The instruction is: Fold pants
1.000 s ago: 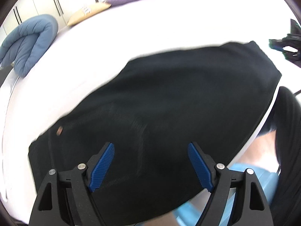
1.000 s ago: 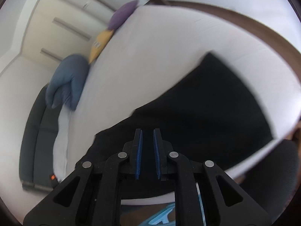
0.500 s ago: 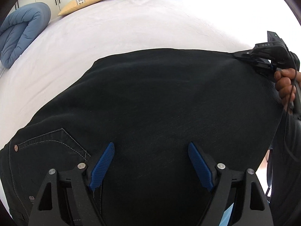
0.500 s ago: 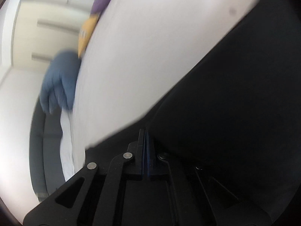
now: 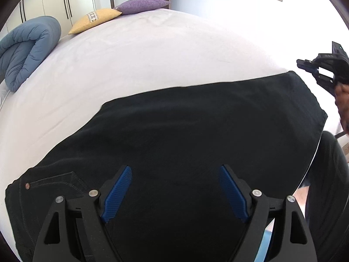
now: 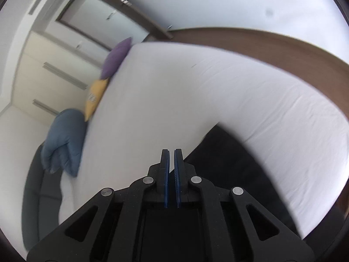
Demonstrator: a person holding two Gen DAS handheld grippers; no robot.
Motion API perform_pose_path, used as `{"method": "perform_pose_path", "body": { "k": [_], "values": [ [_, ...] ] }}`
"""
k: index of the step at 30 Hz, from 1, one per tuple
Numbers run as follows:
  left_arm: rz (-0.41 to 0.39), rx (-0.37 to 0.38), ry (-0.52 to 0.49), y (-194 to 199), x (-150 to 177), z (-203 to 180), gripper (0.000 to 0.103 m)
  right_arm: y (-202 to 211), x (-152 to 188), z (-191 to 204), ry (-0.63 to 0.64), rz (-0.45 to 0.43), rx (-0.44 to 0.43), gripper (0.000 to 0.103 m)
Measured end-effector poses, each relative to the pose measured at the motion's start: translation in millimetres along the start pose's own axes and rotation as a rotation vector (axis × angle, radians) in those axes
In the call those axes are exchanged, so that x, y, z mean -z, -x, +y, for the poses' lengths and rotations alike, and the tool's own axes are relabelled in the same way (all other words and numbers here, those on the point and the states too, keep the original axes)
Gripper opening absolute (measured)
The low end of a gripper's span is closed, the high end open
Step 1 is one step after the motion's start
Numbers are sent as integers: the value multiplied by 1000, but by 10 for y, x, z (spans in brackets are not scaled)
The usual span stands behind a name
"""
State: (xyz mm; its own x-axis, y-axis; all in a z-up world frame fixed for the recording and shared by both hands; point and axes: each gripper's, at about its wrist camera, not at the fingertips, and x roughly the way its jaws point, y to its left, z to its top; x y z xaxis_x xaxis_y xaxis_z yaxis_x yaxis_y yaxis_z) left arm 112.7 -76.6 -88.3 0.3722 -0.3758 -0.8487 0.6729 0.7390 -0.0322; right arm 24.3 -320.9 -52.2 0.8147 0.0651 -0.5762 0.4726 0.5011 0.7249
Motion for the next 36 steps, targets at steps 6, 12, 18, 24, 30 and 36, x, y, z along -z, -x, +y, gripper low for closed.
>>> {"method": "perform_pose_path", "body": {
  "k": [6,12,18,24,30,36],
  "values": [
    [78,5,-98,-360,-168,-406,85,-808,827,204,63,302,-28,4],
    [74,9,-42,-425,-121,-172,94,-462,64,-676,-108,21,83,0],
    [47,-8,6,-275,-33,-9,92,233,-500,-989,-239,-193,235,0],
    [-16,101,30,-258,-231,-267,80,-31,124,-217,-140,30,-100,0],
    [57,185,-28,-662,-394,-665,45,-1219,1191,525,-43,366,-112,0],
    [73,233,15,-626,-339,-305,5,-1296,946,87,-100,291,-54,0]
  ]
}}
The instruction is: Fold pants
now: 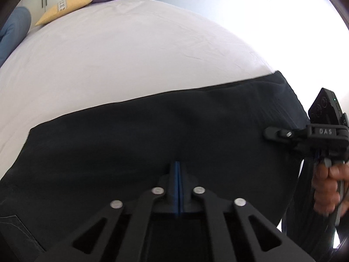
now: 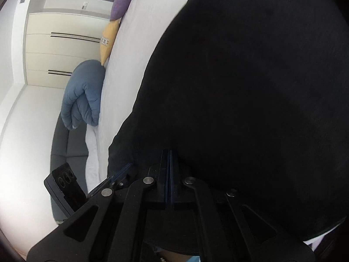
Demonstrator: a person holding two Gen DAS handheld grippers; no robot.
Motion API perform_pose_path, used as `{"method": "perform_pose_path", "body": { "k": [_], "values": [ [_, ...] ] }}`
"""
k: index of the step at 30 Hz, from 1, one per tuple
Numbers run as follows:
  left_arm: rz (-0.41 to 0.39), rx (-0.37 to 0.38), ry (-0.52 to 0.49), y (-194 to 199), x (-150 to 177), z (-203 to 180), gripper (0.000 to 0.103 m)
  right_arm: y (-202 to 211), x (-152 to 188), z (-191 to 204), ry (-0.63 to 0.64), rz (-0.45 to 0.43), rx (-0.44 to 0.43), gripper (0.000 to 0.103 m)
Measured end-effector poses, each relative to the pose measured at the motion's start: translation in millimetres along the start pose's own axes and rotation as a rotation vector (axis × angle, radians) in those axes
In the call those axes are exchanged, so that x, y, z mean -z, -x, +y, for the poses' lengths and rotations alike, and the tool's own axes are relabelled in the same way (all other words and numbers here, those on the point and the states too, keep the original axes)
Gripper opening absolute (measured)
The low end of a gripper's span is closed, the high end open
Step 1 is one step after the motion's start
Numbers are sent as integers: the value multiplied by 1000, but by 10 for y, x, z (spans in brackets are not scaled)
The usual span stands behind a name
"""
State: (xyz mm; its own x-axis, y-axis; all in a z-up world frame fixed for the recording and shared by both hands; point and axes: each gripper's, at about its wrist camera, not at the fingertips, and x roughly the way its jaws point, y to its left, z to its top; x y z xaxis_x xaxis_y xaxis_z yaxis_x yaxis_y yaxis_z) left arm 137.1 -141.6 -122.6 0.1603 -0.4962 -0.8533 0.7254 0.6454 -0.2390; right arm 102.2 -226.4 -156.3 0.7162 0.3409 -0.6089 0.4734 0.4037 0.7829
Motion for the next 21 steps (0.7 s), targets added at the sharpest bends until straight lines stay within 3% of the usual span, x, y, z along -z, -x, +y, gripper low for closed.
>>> {"method": "perform_pose_path", "body": {
  "k": [3,6,7,10,11,12,13,16,19,21],
  "values": [
    [-16,-9,59,104,60,391,5,462,-355,-536,-68,-82,12,0],
    [-38,-57,116,267,32,782,5,737,-581,-761,-114,-177,52,0],
    [-39,-60,129,309,-95,1000,5,844,-607,-831,-129,-201,61,0],
    [-45,-53,162,439,0,1283,5,1095,-713,-812,-118,-272,150,0],
    [-54,-82,168,508,31,1329,5,1158,-733,-768,-114,-288,177,0],
    [-66,-176,166,592,64,1349,5,1213,-738,-706,-108,-301,193,0],
    [-82,-202,174,671,99,1366,5,1236,-715,-626,-91,-302,193,0],
    [-135,-190,247,861,233,1238,4,1047,-493,-204,10,-207,94,0],
    [-124,-161,166,778,393,610,11,518,-67,228,88,-49,-20,0],
    [-105,-149,126,710,582,266,35,115,229,414,118,53,-58,0]
  ]
}}
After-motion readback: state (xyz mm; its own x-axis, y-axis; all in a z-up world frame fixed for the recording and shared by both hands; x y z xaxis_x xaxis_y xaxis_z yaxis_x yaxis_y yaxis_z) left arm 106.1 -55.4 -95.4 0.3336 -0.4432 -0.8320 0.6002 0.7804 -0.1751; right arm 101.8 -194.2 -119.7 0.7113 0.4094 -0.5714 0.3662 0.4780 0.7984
